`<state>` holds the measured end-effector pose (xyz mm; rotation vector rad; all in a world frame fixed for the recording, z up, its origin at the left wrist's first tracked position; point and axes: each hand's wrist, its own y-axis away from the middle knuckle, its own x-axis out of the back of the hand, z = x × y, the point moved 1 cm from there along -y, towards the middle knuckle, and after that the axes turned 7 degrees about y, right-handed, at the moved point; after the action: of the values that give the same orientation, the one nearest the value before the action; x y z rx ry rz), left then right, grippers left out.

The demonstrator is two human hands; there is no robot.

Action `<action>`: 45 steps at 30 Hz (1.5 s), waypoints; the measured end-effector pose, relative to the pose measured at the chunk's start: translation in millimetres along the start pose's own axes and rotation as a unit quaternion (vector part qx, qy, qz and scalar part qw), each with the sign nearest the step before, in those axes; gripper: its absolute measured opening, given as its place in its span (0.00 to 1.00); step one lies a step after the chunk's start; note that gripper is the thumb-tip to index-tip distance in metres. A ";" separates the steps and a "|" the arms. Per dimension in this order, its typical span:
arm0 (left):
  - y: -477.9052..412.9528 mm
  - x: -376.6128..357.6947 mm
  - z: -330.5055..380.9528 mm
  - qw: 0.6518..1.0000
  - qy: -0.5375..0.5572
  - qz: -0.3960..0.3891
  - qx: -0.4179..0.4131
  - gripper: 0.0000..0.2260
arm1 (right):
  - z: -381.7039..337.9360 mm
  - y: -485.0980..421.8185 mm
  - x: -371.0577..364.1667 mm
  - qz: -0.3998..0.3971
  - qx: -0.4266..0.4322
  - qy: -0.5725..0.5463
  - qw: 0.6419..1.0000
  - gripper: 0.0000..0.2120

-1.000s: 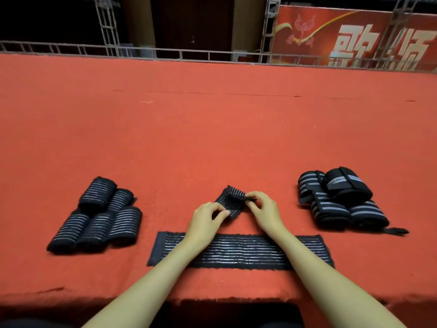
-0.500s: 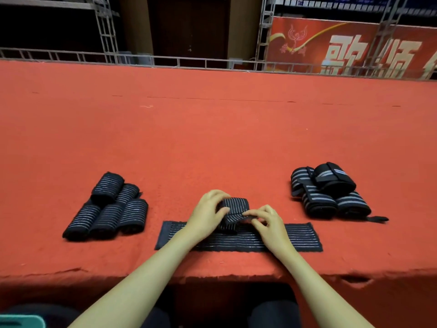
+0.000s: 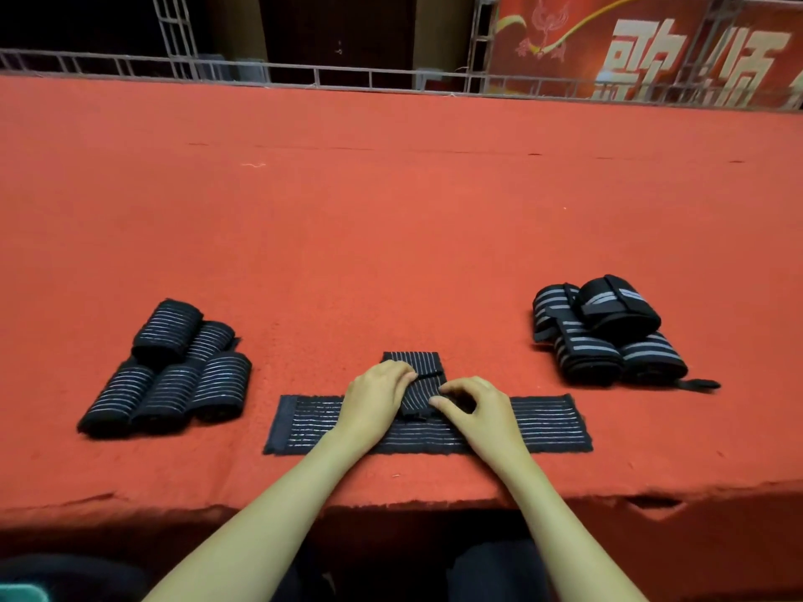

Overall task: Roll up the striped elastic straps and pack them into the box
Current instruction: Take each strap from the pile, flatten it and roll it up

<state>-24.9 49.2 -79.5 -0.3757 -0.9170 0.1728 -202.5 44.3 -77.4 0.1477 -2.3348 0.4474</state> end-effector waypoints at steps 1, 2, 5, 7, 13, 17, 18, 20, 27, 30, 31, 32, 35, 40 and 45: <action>0.2 0.1 -1.8 1.000 0.018 0.011 0.010 0.11 | 1.2 -0.4 -0.9 0.000 0.000 0.004 1.000 0.03; 0.8 0.7 -2.1 0.999 0.031 0.017 0.014 0.10 | 2.1 -0.6 -1.2 -0.002 -0.002 -0.002 1.000 0.02; 1.6 4.3 -0.7 0.996 0.076 0.034 0.030 0.09 | 1.8 -0.6 2.2 0.006 -0.007 -0.058 0.998 0.06; 0.9 7.3 -4.2 0.987 0.138 0.057 0.063 0.08 | 1.5 0.0 4.4 0.027 -0.010 -0.093 0.995 0.07; 0.7 15.0 -22.0 0.905 0.331 0.157 0.218 0.11 | 9.3 -0.4 6.3 0.116 -0.078 -0.191 0.972 0.09; 3.5 16.0 -22.0 0.905 0.331 0.169 0.209 0.10 | 14.2 -0.5 9.1 0.166 -0.133 -0.227 0.950 0.12; 3.3 17.0 -21.0 0.905 0.330 0.166 0.209 0.10 | 15.0 -0.5 8.8 0.160 -0.132 -0.221 0.953 0.12; 2.6 18.5 -18.9 0.903 0.340 0.155 0.212 0.07 | 15.7 -0.1 8.0 0.141 -0.128 -0.206 0.960 0.13; 3.5 35.0 -11.7 0.950 0.270 0.023 0.155 0.09 | 6.7 -4.2 15.6 0.018 -0.124 -0.174 0.977 0.19; 1.0 50.6 -13.0 0.960 0.243 0.014 0.138 0.08 | 6.2 -9.5 24.4 -0.041 -0.145 -0.211 0.966 0.18; -0.6 56.5 -13.4 0.960 0.241 0.023 0.138 0.09 | 5.2 -10.6 28.7 -0.047 -0.148 -0.209 0.965 0.18; -2.5 62.9 -12.5 0.960 0.239 0.032 0.140 0.10 | 4.4 -12.7 32.7 -0.045 -0.152 -0.209 0.965 0.18; -11.8 81.2 -9.6 0.954 0.253 0.048 0.153 0.17 | -3.1 -20.3 49.5 -0.034 -0.154 -0.250 0.955 0.16; -29.9 99.9 -9.7 0.899 0.365 0.090 0.227 0.19 | -16.4 -34.1 75.1 -0.101 -0.129 -0.198 0.966 0.09; -26.7 111.7 -2.9 0.786 0.520 0.110 0.316 0.15 | -22.5 -44.9 87.6 -0.101 -0.183 -0.342 0.916 0.14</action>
<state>44.1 57.8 12.0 0.0895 0.3162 0.4176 -240.2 12.6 10.8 0.4134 -2.9937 -0.1940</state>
